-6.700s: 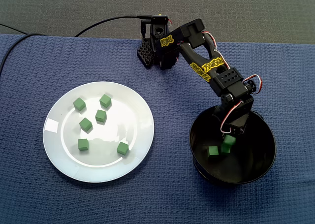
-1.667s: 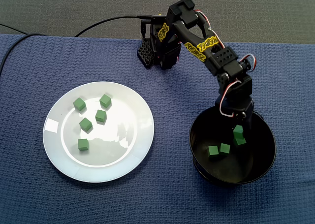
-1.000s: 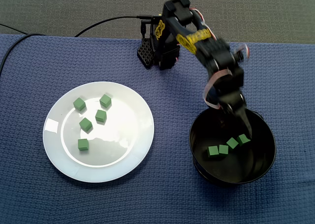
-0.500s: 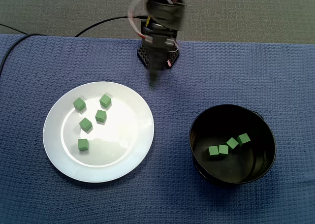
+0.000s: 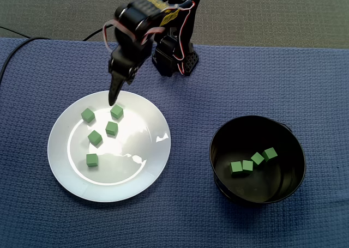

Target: Pick up the items on the white plate and put them in the black container.

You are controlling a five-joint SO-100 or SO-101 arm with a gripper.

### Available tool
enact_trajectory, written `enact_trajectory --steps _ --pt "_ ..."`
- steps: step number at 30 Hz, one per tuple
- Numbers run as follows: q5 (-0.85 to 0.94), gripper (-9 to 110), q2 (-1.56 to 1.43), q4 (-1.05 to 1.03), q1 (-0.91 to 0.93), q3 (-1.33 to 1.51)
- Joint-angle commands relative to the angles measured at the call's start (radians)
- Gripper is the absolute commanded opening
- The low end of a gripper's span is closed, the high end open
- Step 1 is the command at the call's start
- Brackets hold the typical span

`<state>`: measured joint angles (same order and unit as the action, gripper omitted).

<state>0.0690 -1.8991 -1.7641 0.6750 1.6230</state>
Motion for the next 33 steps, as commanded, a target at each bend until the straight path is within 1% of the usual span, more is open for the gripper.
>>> enact_trajectory --steps 1,7,14,27,33 --pt "0.103 35 0.005 0.046 0.084 0.176" --pt "0.216 35 0.044 0.198 0.196 0.305" --pt "0.213 35 0.193 0.379 0.224 0.279" --pt "0.219 34 0.324 0.518 0.225 0.278" --pt "0.21 28 0.339 0.509 0.199 0.299"
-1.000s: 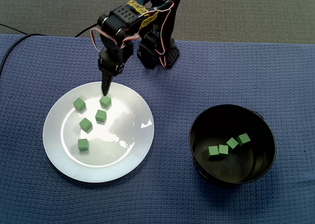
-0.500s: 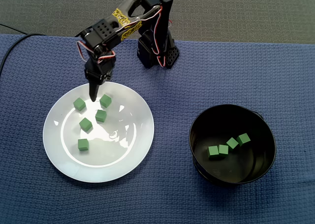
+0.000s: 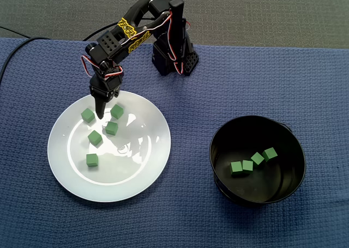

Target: Pick up the items on the white plate and put them in the black container.

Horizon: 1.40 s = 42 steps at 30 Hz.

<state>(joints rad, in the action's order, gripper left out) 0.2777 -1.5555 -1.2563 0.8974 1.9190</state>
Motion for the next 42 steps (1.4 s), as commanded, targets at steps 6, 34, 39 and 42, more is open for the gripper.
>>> enact_trajectory --steps 6,34,39,42 --pt "-0.012 27 -0.003 0.023 -0.052 0.049" --pt "-0.02 9 0.025 0.127 -0.075 0.103" --pt "-0.025 2 0.018 0.137 -0.075 0.107" --pt "-0.026 0 0.011 0.144 -0.074 0.117"
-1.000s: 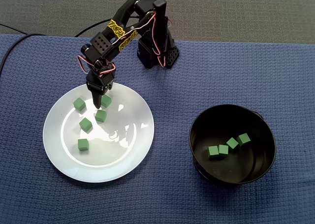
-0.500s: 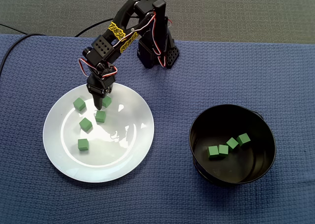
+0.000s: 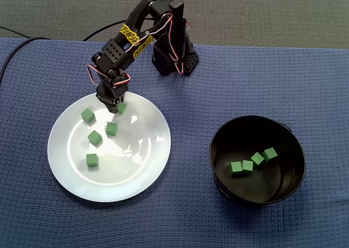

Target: Pick up the items on the white plate and put them in the black container.

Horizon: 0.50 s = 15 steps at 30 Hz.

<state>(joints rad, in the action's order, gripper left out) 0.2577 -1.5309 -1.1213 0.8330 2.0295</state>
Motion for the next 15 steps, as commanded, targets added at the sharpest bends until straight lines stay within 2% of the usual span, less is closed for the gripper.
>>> enact_trajectory --steps 1,7,15 --pt "-0.008 0 -0.017 0.011 -0.009 0.009" --pt "-0.023 0 -0.078 -0.12 0.015 -0.121" --pt "-0.11 0 -0.247 -0.449 -0.043 -0.721"
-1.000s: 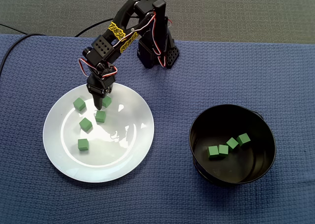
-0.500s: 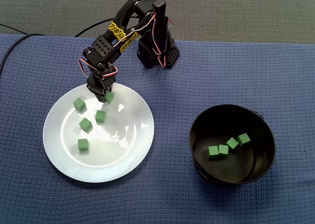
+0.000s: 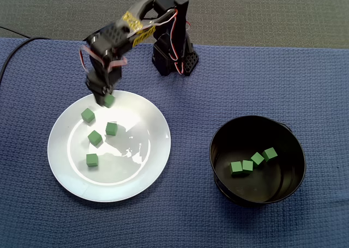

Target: Pick up the items on the white plate and put them in the black container.

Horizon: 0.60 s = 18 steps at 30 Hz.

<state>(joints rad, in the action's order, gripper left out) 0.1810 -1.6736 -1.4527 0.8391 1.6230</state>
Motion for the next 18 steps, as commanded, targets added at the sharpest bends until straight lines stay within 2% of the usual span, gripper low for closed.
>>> enact_trajectory --steps 1,4,8,13,16,18 --pt "-0.048 0 -0.117 -0.155 -0.069 -0.411" --pt "-0.051 0 -0.146 -0.238 -0.167 -0.695" --pt "-0.041 0 -0.137 -0.238 -0.44 -0.989" --pt "-0.038 0 -0.058 -0.118 -0.857 -1.137" --pt "-0.028 0 0.086 -0.098 -1.042 -1.23" --pt "0.005 0 0.153 -0.003 -1.131 -1.166"
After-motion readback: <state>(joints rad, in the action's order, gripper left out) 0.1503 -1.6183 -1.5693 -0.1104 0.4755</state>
